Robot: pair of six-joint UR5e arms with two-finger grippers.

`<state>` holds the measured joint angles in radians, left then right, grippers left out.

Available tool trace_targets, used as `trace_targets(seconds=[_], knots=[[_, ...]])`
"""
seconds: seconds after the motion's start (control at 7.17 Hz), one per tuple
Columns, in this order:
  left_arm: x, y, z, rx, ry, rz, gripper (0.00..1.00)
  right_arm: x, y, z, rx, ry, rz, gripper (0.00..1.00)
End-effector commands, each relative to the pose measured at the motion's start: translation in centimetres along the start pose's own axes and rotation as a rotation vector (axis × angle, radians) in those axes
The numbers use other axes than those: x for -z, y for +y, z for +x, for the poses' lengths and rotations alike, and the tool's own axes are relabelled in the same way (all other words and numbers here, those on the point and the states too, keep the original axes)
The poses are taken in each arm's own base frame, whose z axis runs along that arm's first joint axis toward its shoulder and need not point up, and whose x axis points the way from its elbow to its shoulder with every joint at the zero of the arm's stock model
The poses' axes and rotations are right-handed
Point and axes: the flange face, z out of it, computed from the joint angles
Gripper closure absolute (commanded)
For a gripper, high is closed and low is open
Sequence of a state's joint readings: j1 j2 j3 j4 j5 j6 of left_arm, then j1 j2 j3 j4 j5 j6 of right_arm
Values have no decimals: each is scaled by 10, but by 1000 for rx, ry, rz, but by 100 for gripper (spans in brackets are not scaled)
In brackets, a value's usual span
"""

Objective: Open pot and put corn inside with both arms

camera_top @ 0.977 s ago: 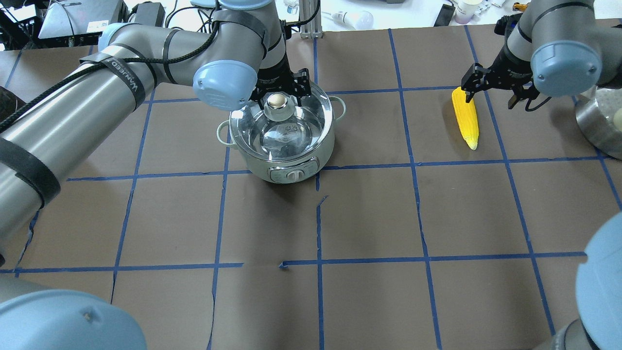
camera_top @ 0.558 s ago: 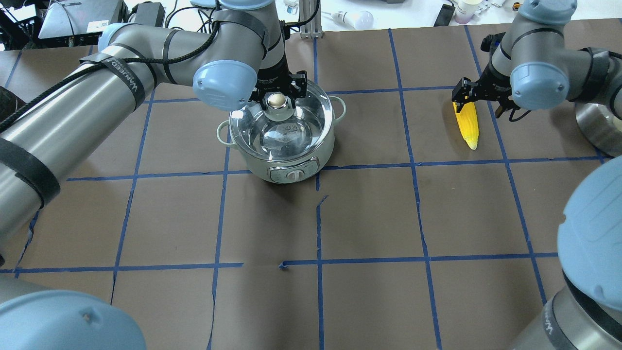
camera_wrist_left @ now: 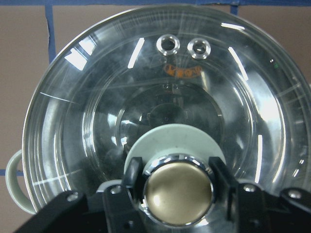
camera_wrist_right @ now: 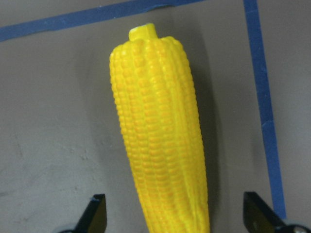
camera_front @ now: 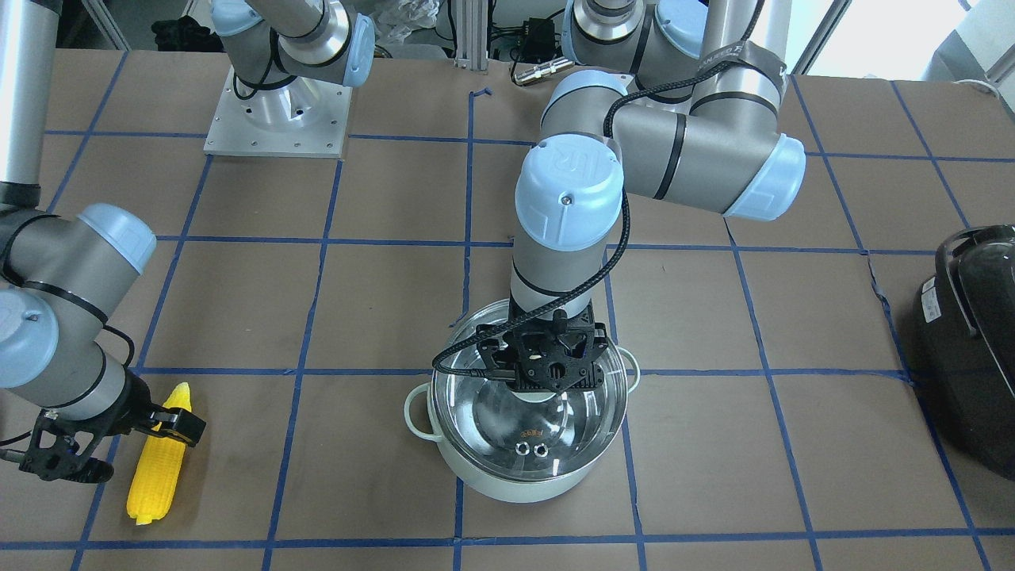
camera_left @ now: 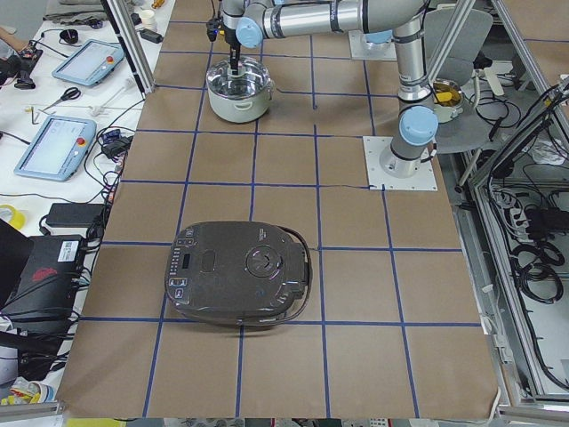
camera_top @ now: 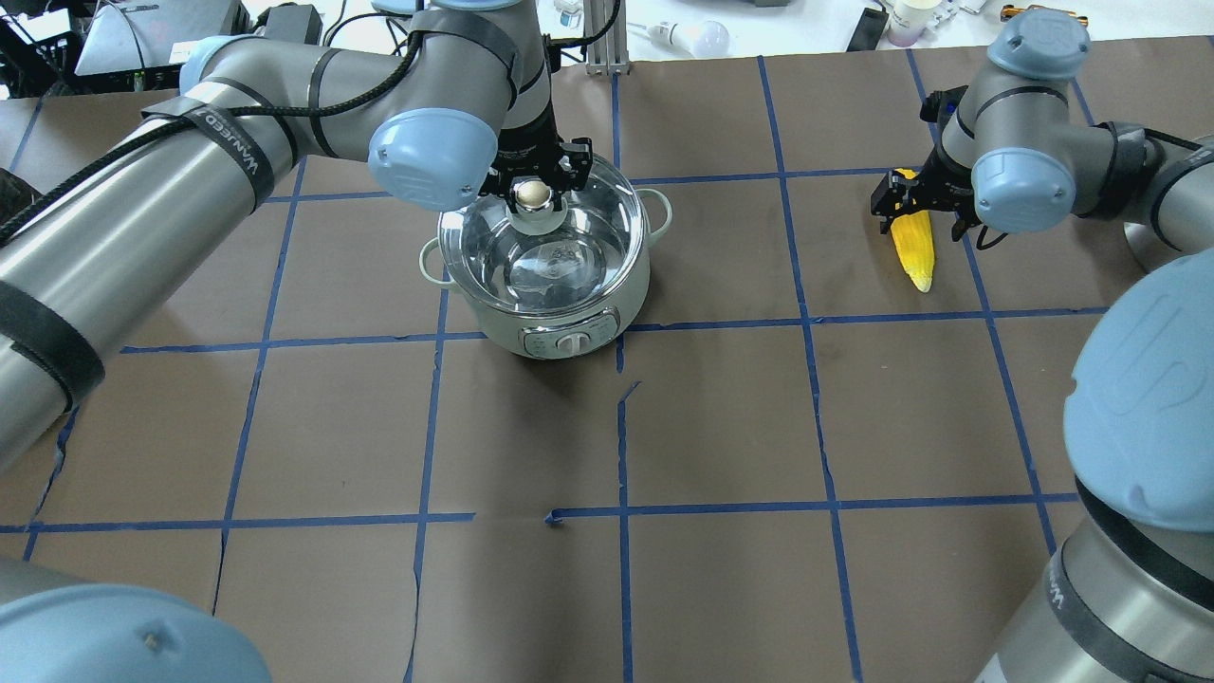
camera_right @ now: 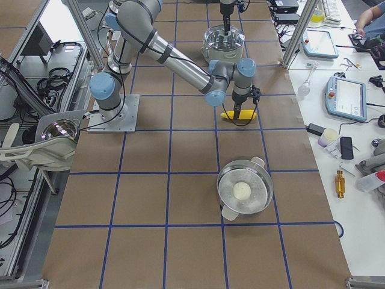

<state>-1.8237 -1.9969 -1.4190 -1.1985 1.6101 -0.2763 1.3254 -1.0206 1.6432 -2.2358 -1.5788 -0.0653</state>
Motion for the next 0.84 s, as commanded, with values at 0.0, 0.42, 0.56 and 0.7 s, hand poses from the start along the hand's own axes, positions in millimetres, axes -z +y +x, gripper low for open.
trace_targets(seconds=[0.0, 0.42, 0.56, 0.7], knots=[[40, -1, -25, 4, -1, 1, 82, -17, -7, 0, 4, 1, 25, 0], [48, -10, -153, 29, -13, -92, 86, -14, -6, 0, 17, 0, 27, 100], [33, -12, -202, -11, -12, -120, 87, -6, -8, 0, 20, 3, 40, 100], [18, -13, -256, -2, -9, -138, 88, 16, -12, -2, 23, 4, 80, 100]])
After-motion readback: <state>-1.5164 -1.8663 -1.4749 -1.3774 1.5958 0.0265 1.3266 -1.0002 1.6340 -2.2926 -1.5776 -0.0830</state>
